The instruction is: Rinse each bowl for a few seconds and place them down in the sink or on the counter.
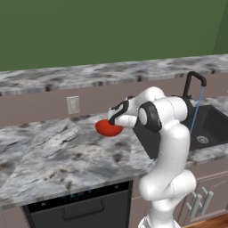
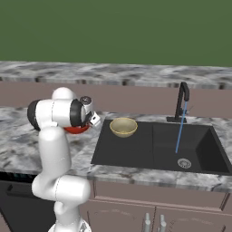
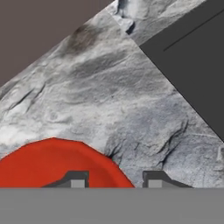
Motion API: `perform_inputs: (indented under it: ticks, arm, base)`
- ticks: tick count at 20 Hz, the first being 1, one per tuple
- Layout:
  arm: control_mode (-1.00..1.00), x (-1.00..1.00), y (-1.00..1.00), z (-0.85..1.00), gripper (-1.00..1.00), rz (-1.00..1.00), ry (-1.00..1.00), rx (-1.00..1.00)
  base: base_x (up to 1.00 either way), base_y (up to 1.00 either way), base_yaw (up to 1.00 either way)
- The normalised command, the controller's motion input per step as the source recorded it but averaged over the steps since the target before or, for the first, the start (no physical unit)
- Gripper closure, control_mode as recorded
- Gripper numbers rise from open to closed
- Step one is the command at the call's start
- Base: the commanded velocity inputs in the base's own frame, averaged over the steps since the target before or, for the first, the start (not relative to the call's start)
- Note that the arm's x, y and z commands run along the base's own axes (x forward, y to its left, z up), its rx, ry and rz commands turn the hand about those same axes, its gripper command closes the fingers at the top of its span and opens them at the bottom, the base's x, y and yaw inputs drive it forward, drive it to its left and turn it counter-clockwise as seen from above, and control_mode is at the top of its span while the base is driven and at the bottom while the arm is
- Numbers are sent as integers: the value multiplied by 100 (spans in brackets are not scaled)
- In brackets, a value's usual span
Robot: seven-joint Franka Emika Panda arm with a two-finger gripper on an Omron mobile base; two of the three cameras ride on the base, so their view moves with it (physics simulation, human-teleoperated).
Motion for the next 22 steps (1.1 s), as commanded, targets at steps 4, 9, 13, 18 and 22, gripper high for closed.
perform_inputs:
  ticks: [4,9,13,18,22]
  arm:
    - [-100,-11,-1,47,100,0,-15,0]
    - [-100,-15,-4,45,100,0,-15,-2]
    - [-100,-25,-9,41,100,0,-15,-2]
    - [-100,-29,-13,40,100,-2,-15,-3]
    - [-100,-9,-21,48,100,-17,-3,-2]
  base:
    - [0,0,0]
    - [0,0,0]
    - [0,0,0]
    - [0,0,0]
    - [0,0,0]
